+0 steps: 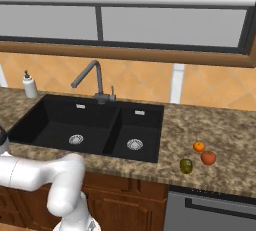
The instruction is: Put the colander in the sink, put the tangerine, orange, kiwi in the colander, and turn on the sink faucet and pour water over the colander.
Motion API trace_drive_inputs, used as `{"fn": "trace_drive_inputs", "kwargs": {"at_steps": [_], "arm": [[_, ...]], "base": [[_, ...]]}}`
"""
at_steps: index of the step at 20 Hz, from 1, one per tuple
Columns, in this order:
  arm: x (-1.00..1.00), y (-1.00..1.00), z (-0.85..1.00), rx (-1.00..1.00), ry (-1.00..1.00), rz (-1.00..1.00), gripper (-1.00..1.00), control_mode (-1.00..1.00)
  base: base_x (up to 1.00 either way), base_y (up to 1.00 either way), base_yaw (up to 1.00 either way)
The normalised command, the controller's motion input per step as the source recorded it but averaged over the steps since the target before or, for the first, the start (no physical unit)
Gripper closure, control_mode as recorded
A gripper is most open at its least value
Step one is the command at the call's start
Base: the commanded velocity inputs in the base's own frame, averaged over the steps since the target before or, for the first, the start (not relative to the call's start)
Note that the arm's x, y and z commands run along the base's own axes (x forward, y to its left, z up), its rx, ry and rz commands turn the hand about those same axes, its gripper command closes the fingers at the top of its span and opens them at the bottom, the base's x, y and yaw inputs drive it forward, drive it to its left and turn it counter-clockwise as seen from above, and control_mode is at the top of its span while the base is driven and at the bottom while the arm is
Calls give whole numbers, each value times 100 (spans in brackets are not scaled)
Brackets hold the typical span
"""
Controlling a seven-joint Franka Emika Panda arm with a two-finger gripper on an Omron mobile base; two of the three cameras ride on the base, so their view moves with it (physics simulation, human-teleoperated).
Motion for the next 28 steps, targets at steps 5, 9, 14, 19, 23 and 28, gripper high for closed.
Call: {"fn": "trace_drive_inputs", "kwargs": {"at_steps": [5,9,14,19,23,28], "arm": [[-51,-86,7,1,-20,-39,100,-100],[-40,-93,0,0,-24,-38,100,-100],[-25,-100,0,1,-20,-38,100,-100],[-3,-100,0,6,-5,-38,100,-100],[20,-89,0,6,0,-34,100,-100],[41,-64,-6,3,0,-28,100,-100]], "base": [[0,0,0],[0,0,0],[0,0,0],[0,0,0],[0,0,0],[0,0,0]]}}
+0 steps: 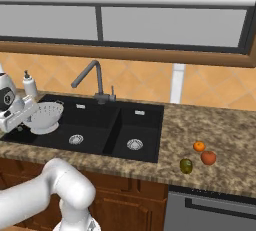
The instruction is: Put the colander in the sink, put the tangerine, orange, kiwi in the colander, and turn on the sink faucet and pour water over the colander.
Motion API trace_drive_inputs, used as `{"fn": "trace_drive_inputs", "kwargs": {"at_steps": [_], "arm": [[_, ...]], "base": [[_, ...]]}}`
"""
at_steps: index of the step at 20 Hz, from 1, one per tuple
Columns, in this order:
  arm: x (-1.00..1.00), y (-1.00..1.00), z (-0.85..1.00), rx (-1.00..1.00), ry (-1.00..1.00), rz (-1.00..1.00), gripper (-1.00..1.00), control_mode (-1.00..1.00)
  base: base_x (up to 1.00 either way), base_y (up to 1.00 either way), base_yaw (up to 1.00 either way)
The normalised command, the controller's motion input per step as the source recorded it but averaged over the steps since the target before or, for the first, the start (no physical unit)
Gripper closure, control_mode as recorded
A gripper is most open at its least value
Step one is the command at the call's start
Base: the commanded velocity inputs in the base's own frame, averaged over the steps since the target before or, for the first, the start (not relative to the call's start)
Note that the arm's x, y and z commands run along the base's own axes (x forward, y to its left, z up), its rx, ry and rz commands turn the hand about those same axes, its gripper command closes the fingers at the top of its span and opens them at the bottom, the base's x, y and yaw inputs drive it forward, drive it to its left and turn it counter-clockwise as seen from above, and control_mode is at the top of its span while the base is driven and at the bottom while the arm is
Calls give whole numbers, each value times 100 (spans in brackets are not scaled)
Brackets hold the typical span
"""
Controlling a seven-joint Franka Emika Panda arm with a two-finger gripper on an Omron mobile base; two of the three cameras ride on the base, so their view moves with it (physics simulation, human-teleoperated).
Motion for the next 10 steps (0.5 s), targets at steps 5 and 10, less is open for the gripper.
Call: {"fn": "trace_drive_inputs", "kwargs": {"at_steps": [5,10], "arm": [[45,-27,-33,0,-3,-20,100,-100],[39,-15,-36,0,0,-17,100,-100]], "base": [[0,0,0],[0,0,0]]}}
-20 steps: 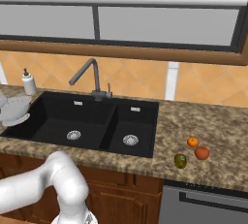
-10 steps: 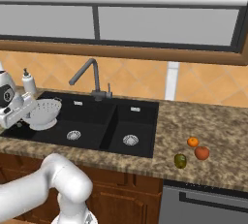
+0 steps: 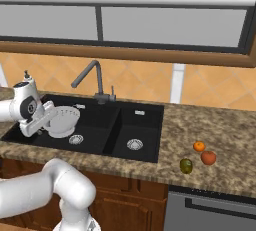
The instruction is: Put the colander in the sink, put the tangerine, orange, kiwi in the colander, and turn on the sink faucet and pour water over the colander.
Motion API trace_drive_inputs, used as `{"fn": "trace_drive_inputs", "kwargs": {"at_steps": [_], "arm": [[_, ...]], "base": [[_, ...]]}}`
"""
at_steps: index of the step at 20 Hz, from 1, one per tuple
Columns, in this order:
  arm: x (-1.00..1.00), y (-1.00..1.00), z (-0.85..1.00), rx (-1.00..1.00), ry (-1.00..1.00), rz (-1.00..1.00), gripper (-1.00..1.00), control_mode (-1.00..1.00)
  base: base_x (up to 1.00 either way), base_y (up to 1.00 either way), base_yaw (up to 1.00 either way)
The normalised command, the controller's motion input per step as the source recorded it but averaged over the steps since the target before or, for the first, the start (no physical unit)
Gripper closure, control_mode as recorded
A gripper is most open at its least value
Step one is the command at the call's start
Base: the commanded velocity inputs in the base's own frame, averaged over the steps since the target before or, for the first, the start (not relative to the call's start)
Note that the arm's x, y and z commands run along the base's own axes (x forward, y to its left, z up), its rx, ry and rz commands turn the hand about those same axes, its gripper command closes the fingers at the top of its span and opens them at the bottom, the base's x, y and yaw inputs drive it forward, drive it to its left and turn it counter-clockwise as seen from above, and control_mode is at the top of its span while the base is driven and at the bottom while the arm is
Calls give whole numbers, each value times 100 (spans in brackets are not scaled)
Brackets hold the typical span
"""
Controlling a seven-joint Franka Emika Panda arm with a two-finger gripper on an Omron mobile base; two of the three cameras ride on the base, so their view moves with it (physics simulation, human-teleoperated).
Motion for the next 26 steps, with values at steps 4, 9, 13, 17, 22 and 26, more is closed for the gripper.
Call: {"fn": "trace_drive_inputs", "kwargs": {"at_steps": [4,9,13,17,22,26], "arm": [[33,-19,-38,0,0,-17,100,-100],[26,-20,-53,0,0,-16,100,-100],[4,-19,-53,0,-2,-16,100,-100],[17,-12,-41,-1,-2,-16,100,-100],[19,-15,-31,-2,-4,-16,100,-100],[20,-3,-22,-5,-10,-15,100,-100]], "base": [[0,0,0],[0,0,0],[0,0,0],[0,0,0],[0,0,0],[0,0,0]]}}
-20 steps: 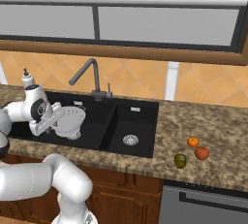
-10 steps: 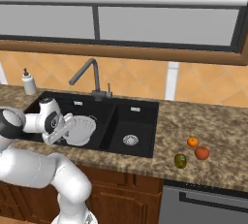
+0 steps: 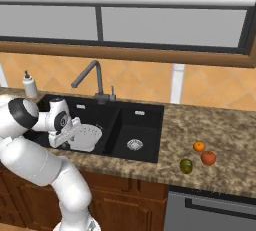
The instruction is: Put the colander in the sink, put the tangerine, orange, kiwi in the colander, and turn on the sink faucet and pour water over the colander.
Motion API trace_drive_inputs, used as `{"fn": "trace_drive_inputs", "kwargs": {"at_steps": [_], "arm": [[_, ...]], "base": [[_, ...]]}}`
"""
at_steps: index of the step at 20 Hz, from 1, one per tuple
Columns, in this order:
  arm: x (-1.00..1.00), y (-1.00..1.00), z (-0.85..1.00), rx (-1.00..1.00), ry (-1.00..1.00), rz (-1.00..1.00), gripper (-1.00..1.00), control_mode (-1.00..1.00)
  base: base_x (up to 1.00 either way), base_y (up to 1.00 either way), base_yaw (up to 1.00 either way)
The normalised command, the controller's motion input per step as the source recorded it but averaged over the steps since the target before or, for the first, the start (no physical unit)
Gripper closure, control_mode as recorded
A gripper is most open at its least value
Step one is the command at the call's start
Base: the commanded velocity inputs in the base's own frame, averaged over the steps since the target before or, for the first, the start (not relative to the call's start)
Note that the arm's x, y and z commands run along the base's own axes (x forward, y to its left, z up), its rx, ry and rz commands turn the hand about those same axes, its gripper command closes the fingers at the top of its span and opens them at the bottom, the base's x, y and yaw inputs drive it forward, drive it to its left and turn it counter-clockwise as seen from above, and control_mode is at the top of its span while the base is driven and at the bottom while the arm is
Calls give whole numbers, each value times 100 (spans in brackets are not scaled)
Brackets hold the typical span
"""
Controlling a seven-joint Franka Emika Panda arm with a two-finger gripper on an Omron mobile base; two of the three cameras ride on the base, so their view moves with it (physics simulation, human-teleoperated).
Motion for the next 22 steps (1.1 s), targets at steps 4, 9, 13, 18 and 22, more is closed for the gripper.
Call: {"fn": "trace_drive_inputs", "kwargs": {"at_steps": [4,9,13,18,22], "arm": [[25,0,-19,-10,-16,-15,100,-100],[36,0,-20,-11,-17,-16,100,-100],[44,0,-25,-9,-13,-15,100,-100],[43,0,-24,-4,-6,-13,100,-100],[15,1,-14,0,-1,-11,100,-100]], "base": [[0,0,0],[0,0,0],[0,0,0],[0,0,0],[0,0,0]]}}
